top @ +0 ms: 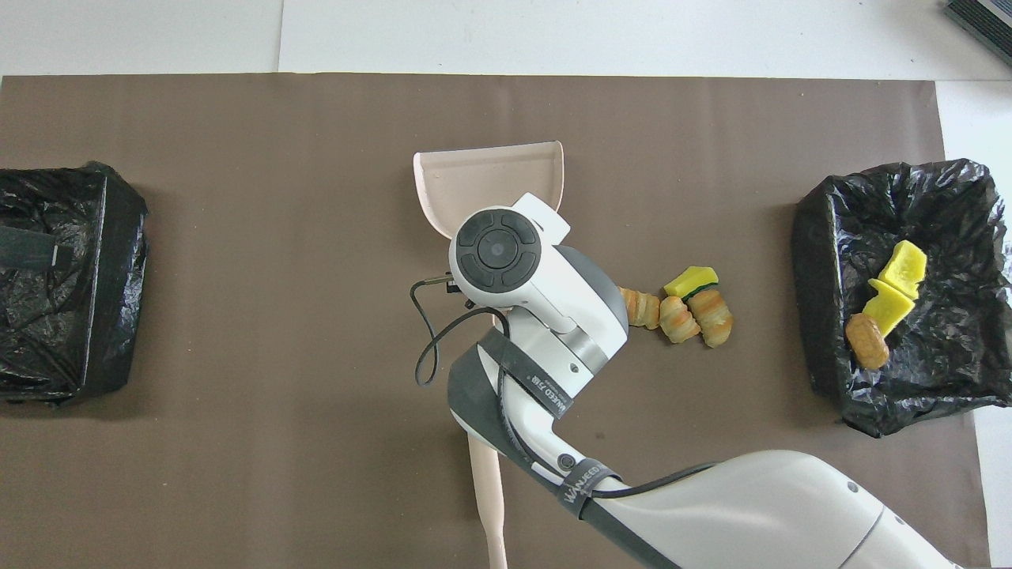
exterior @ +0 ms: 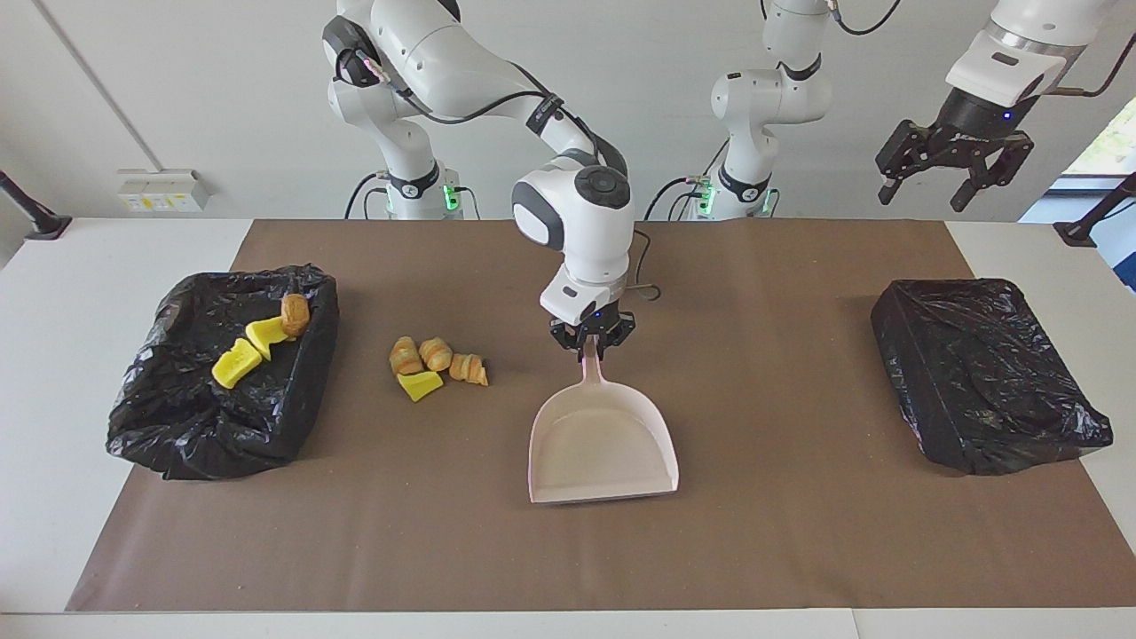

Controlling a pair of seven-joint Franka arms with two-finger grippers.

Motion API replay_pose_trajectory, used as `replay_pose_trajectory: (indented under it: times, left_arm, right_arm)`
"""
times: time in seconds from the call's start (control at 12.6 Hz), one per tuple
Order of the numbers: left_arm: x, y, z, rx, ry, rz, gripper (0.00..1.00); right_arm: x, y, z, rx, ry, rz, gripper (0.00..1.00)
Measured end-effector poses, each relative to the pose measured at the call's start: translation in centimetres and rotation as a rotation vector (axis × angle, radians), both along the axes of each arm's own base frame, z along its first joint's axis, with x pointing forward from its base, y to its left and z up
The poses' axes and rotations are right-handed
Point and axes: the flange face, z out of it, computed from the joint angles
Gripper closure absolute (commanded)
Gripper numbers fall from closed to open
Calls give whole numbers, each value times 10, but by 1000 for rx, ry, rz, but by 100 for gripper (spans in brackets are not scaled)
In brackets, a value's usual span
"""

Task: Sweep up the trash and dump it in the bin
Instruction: 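Set the dustpan down on the table center with the right gripper, then grasp the dustpan handle with the left gripper while the right gripper takes the brush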

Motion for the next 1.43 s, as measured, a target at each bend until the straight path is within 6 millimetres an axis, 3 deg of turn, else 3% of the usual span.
replay_pose_trajectory:
  times: [0.08, 0.16, 0.24, 0.56, 0.79, 0.95, 1.11, 1.27, 1.43]
  left_arm:
    - [0, -2, 0, 1, 0, -3, 0]
    - [0, -2, -1, 10, 1, -5, 0]
    - [1, -3, -2, 21, 1, -7, 0]
    - [10, -26, -6, 26, 4, -47, 0]
    - [11, -37, -10, 28, 8, -69, 0]
    - [22, -53, -21, 26, -4, -94, 0]
    - [44, -91, -47, 19, -28, -152, 0]
    - [62, -136, -80, 10, -47, -201, 0]
    - [64, -180, -110, -1, -48, -203, 0]
  right_arm:
    - [0, 0, -3, 2, 1, 0, 28]
    - [1, 0, -6, 2, 3, 0, 10]
    - [0, -1, -9, -1, 8, 0, 0]
    - [-3, -2, -10, -11, 16, 1, 0]
    - [-24, 1, 26, -46, 37, 9, 0]
    - [-64, 12, 55, -25, 78, 18, 0]
    - [-120, 22, 66, -24, 115, 47, 0]
    - [-180, 32, 58, -28, 164, 66, 0]
    - [-240, 35, 38, 2, 198, 84, 0]
